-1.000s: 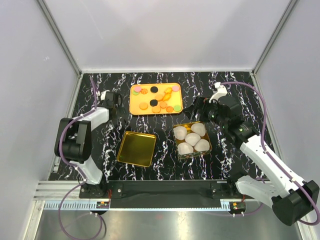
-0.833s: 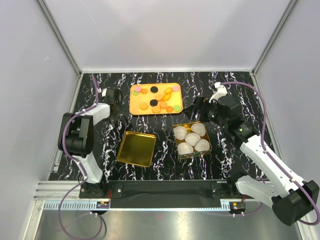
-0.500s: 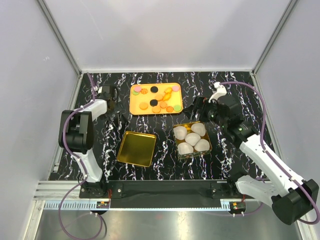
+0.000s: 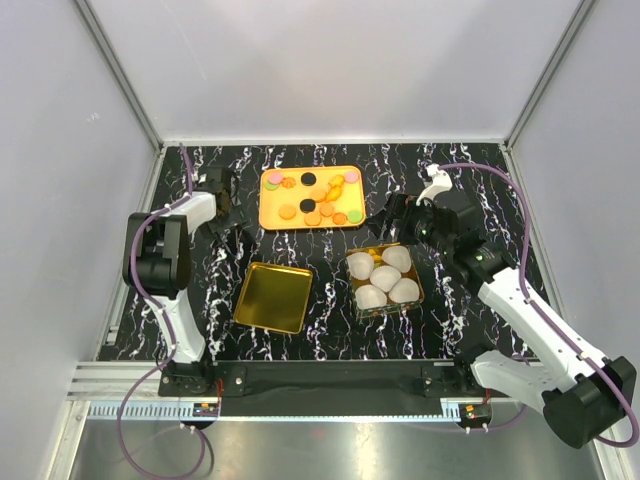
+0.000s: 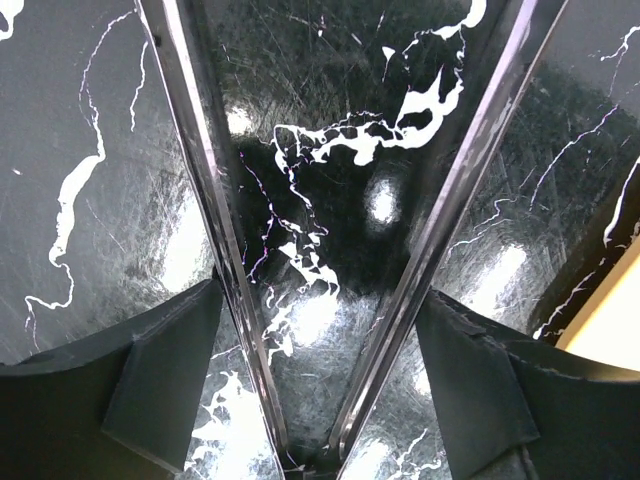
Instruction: Pack the cookies
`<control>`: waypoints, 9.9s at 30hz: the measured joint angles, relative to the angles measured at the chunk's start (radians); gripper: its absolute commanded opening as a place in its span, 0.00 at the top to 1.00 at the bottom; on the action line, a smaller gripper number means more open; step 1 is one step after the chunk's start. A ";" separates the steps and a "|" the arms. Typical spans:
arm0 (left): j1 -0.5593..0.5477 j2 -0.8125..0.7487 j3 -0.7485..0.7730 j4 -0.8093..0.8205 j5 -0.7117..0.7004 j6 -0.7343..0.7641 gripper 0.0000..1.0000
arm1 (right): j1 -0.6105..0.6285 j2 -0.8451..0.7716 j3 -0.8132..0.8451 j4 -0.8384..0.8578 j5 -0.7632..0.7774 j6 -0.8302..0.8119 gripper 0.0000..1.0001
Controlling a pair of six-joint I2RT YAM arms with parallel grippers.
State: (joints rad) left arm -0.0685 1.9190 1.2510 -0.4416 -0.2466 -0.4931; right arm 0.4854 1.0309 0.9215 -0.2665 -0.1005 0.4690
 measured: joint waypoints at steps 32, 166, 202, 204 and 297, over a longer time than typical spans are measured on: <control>-0.176 -0.389 -0.018 -0.163 -0.138 0.020 0.49 | 0.000 -0.029 -0.006 -0.001 0.003 -0.001 0.00; -1.037 -0.390 0.104 -0.359 -0.071 -0.047 0.60 | 0.000 -0.097 0.021 -0.138 0.269 -0.032 0.00; -1.049 -0.390 0.029 -0.317 -0.046 -0.085 0.48 | 0.000 -0.087 0.020 -0.136 0.268 -0.032 0.00; -1.049 -0.390 0.029 -0.317 -0.046 -0.085 0.47 | 0.000 -0.087 0.019 -0.135 0.268 -0.032 0.00; -0.630 -0.066 0.244 -0.230 -0.025 0.082 0.59 | 0.000 -0.089 -0.013 -0.121 0.239 -0.044 0.00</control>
State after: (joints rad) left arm -0.6987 1.8526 1.4952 -0.6716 -0.2718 -0.4114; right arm 0.4854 0.9421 0.9081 -0.3874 0.1383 0.4252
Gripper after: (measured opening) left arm 0.435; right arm 0.994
